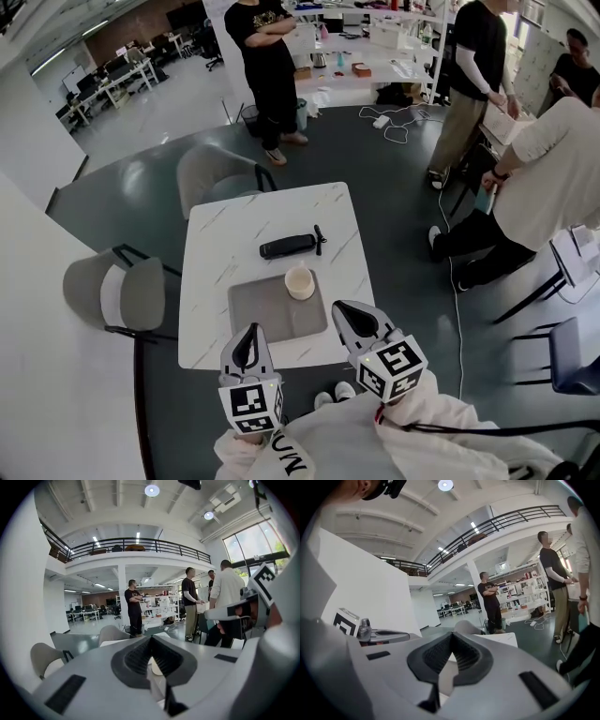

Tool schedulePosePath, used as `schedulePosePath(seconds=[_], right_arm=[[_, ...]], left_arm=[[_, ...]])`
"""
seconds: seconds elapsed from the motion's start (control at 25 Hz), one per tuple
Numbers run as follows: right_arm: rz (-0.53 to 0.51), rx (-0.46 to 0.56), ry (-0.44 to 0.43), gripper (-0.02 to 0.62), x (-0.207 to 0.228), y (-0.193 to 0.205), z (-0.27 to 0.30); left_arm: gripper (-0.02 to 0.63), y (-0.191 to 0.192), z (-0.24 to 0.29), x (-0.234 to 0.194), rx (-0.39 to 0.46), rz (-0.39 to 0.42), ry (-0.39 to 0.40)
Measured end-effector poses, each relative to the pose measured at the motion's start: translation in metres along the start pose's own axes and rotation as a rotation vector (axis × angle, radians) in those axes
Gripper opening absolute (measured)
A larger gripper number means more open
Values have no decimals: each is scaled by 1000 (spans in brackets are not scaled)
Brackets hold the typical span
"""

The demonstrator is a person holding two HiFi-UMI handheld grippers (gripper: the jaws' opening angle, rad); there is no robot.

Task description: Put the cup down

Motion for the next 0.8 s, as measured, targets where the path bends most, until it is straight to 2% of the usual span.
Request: schedulePosePath(seconds=[0.28,0.8], right_arm=[[-45,-10,-16,5,-13,6,-2],[-37,-13,-9,5,-15,8,-15]], left_arm=[[11,6,-12,6,41,-5,-4],[11,3,-22,15,68,-12,14]])
Point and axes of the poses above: the fingertips, and each gripper's own axes: z forward along the fingers, x to its right, y out of its underside, the point moved 5 cm from there along -z, backward along the fingers, and after that the axes turned 9 degrees about -x, right-handed, at the moved point
